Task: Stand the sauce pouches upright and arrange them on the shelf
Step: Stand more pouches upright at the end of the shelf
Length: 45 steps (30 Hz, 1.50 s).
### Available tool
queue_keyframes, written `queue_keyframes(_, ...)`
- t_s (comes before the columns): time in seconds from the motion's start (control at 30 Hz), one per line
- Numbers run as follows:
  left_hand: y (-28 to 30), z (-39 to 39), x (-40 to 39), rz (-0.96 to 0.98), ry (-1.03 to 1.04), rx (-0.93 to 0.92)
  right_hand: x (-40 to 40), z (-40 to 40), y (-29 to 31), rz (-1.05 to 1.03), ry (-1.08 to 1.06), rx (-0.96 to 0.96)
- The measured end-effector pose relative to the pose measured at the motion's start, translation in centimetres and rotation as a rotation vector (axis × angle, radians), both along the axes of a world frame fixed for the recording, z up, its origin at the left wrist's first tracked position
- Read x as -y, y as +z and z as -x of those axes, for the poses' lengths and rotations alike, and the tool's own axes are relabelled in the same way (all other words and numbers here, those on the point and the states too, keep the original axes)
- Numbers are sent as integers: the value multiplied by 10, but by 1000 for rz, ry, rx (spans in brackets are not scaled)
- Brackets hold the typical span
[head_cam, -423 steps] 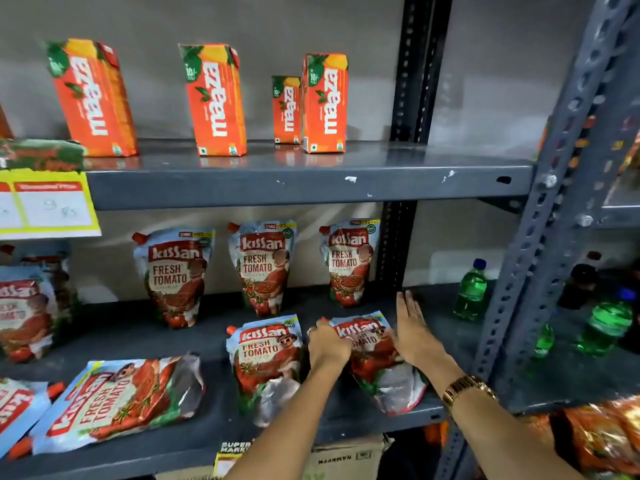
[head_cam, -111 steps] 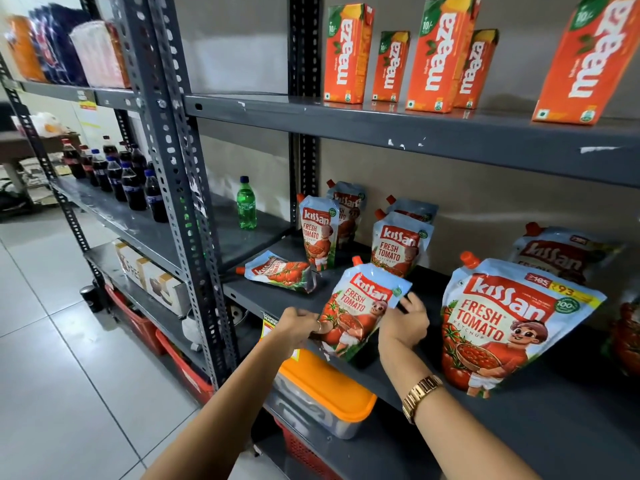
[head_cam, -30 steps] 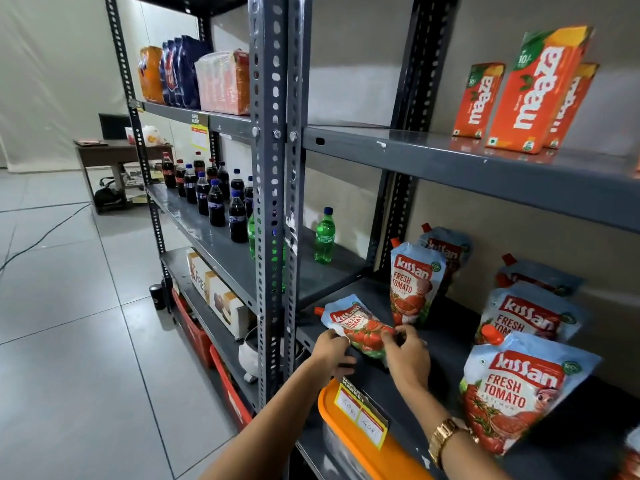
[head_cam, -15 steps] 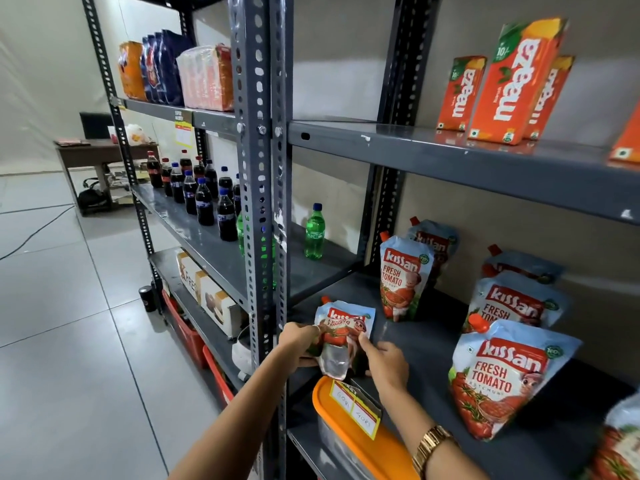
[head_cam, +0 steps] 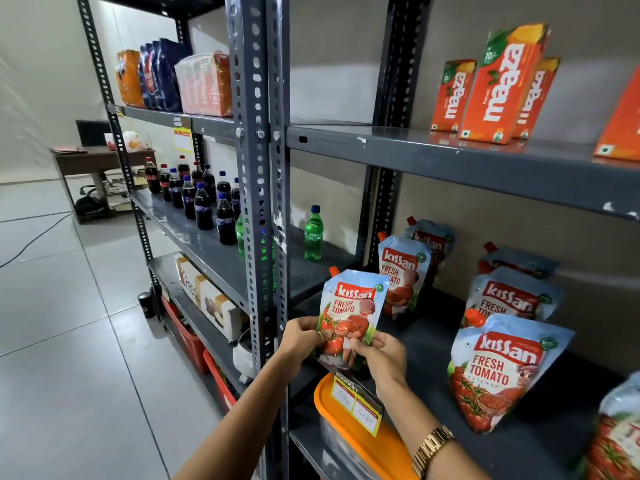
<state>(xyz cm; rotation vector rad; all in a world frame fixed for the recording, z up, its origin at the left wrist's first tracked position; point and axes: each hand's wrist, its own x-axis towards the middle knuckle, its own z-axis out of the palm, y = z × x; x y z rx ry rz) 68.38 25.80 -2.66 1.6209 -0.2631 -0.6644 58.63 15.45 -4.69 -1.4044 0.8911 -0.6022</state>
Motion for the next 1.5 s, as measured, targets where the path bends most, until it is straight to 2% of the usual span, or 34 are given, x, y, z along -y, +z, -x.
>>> queue_keyframes(0.1,5,-3,11,76,-31,57,1,3,10,104,-60,19)
queue_keyframes(0.23,15,-9,29,179,34,140,5,-4,22,254,-74,64)
queue_keyframes(0.37,6,-26,43,102,153,220,7,-17,22,421,-19,-26)
queue_keyframes(0.43,-6,-33,46,32,144,262,4,-22,17,475,-23,-104)
queue_keyframes(0.63,-11,-42,53,-34,52,324,2,-28,15,474,-52,-122)
queue_keyframes(0.9,-16,-55,47,-5,40,178,11,-32,6,379,-7,-71)
queue_keyframes(1.03,-18,-48,44,42,-38,78,10,-39,-5,376,25,-150)
queue_keyframes(1.2,-21,-45,44,35,-118,60,6,-47,-20,361,47,-246)
queue_keyframes(1.5,-31,-31,52,40,-135,69,11,-26,-20,334,-30,-225)
